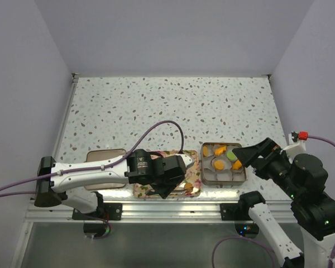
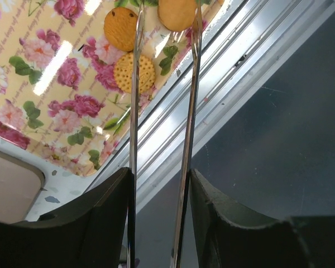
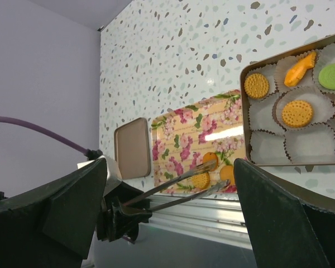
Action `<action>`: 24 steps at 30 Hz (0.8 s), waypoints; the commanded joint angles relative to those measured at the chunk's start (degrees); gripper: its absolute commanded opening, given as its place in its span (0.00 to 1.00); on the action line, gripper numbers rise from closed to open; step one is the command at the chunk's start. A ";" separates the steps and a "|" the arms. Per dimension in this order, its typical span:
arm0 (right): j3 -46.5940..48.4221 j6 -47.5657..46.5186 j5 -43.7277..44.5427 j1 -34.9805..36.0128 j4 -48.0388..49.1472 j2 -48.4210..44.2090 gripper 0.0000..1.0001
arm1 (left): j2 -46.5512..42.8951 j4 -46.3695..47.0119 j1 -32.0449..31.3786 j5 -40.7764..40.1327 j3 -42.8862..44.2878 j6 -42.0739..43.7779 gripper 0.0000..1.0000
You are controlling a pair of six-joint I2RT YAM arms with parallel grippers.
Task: Pack the cookies
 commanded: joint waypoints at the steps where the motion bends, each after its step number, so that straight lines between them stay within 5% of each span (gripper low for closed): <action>1: 0.65 0.53 0.90 0.04 0.46 -0.27 0.99 | 1.11 3.00 -0.27 0.68 -0.28 1.44 0.50; 5: 0.74 0.27 1.08 0.05 0.19 -0.18 0.99 | 3.04 4.14 -0.27 1.38 -0.54 2.14 0.50; 12: 0.56 -0.61 1.08 0.04 0.72 0.61 0.99 | 4.89 3.54 -0.27 -0.36 1.38 2.67 0.29; 24: 1.35 -2.63 1.43 0.04 1.86 2.54 0.99 | 11.30 -5.25 2.62 -8.63 21.85 6.18 0.28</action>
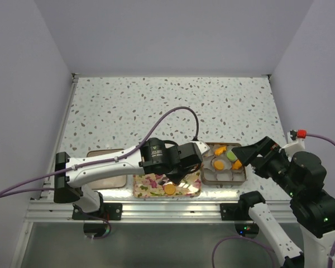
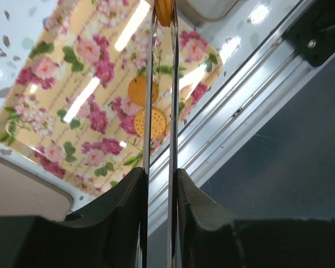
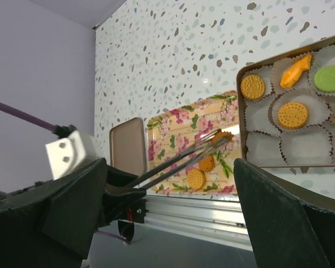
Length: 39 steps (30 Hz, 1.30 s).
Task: Pack the cookies
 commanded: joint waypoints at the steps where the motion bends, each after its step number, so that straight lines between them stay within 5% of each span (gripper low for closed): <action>1: 1.42 -1.65 1.28 0.04 1.97 2.11 0.99 | 1.80 -2.18 1.34 -3.76 8.44 3.19 0.28; 11: 2.21 -3.67 1.19 0.04 3.99 5.01 0.99 | 13.05 -1.57 3.27 -2.45 21.98 7.41 0.29; 19: 2.65 -5.43 1.46 0.05 4.61 6.42 0.99 | 15.60 -0.77 4.85 -1.39 21.56 8.03 0.32; 26: 1.77 -6.30 1.54 0.05 4.78 6.59 0.99 | 14.55 0.63 5.82 -0.08 18.31 7.94 0.45; 39: 1.59 -6.74 0.75 0.13 4.87 6.86 0.99 | 13.14 -2.44 6.17 -1.13 20.50 6.36 0.46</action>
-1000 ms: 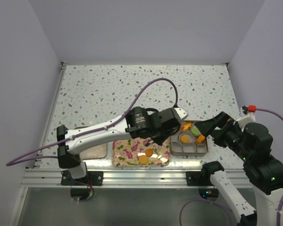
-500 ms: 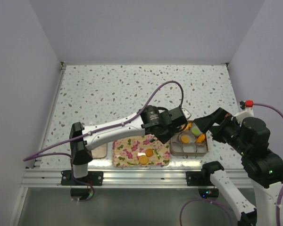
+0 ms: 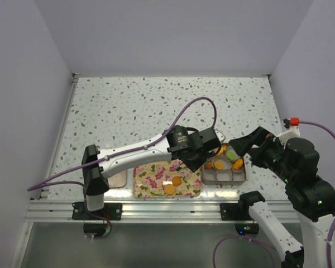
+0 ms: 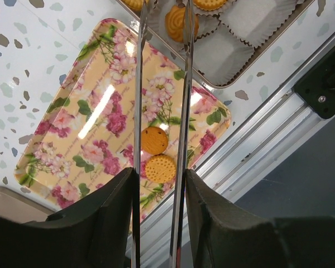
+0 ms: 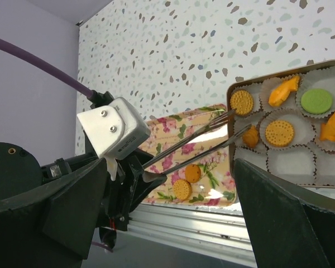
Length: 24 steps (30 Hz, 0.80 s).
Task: Pack the cookies
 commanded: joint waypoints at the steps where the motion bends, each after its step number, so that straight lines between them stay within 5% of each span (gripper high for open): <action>1: 0.90 -1.30 -0.16 0.05 1.22 0.47 0.99 | -4.84 -1.92 0.88 -1.22 2.25 -0.61 0.46; 9: 0.37 -0.51 -0.43 0.04 0.78 -1.02 0.99 | -14.86 -6.23 1.50 -1.66 -5.56 -4.74 0.46; 16: -0.51 0.63 -1.04 0.04 0.60 -2.16 0.99 | -26.28 -5.35 1.32 1.68 -21.72 -8.87 0.47; 24: -1.39 2.30 -1.92 0.04 0.78 -2.86 0.99 | -29.64 -0.70 0.18 5.64 -30.44 -11.07 0.50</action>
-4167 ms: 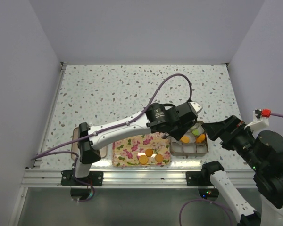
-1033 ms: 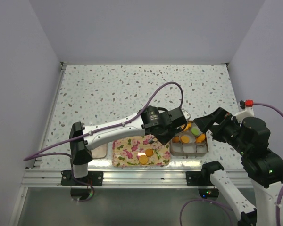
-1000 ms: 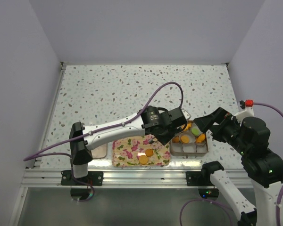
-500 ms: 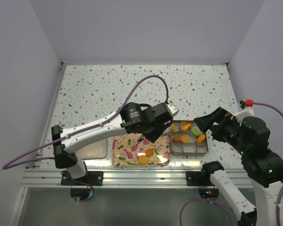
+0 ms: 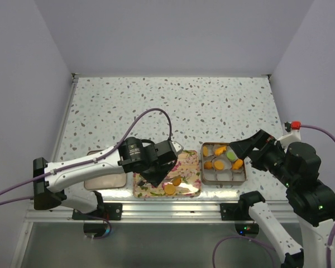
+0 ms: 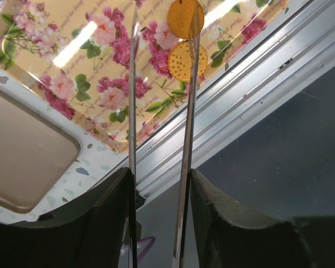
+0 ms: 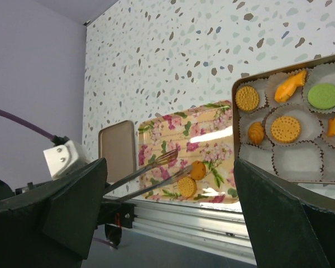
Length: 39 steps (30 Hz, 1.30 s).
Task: Pack the cookies
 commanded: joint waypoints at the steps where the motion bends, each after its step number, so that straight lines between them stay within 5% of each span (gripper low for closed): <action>1: -0.49 1.23 -1.38 0.13 0.87 -0.83 0.99 | -1.62 4.88 -1.24 2.03 -2.01 -2.66 0.52; 24: 0.74 2.11 0.29 0.04 -2.38 -2.68 0.99 | 1.10 6.65 -3.97 0.98 -6.41 -3.19 0.54; 33: 1.09 2.64 1.08 0.05 -2.65 -3.12 0.99 | 1.99 7.53 -3.97 2.91 -5.97 -2.31 0.34; 39: 0.82 3.16 1.96 0.04 -0.99 -2.51 0.99 | 2.68 4.90 -3.88 0.02 0.86 -1.26 0.33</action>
